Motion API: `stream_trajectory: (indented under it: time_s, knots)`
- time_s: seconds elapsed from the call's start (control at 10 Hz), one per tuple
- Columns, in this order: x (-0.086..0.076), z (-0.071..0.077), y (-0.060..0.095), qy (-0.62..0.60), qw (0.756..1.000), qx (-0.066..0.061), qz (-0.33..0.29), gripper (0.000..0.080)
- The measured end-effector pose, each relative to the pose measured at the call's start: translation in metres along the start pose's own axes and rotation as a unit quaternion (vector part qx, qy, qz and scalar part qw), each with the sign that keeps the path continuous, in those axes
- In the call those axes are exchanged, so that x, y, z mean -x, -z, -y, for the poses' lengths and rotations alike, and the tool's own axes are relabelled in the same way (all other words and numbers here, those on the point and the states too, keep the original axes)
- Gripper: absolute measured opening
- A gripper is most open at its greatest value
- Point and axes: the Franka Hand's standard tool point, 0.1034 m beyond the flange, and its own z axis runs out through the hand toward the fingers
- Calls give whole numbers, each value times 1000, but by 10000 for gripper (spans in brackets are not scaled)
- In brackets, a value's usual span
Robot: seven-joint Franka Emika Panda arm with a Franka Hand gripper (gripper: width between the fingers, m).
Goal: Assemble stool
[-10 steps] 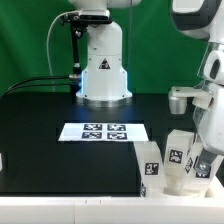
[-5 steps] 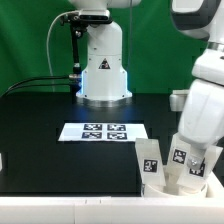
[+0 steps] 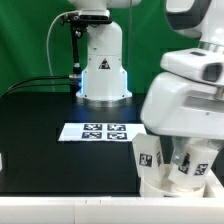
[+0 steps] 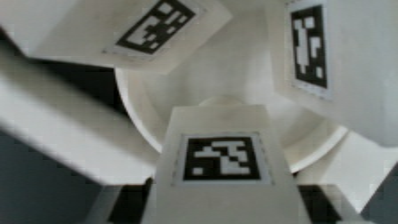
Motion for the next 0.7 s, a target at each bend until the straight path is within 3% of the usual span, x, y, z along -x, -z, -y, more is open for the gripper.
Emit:
stream_trajectory:
  time_s: [0.1,0.5,0.6,0.7]
  knots:
    - [5,0,-2,-106,993,-30,49,333]
    - [-2,-2,0,-263,963,-29,47,333]
    - [-6,-8,0,-356,932,-46,44,333]
    - [-9,-13,-4,-434,897,-75,44,333]
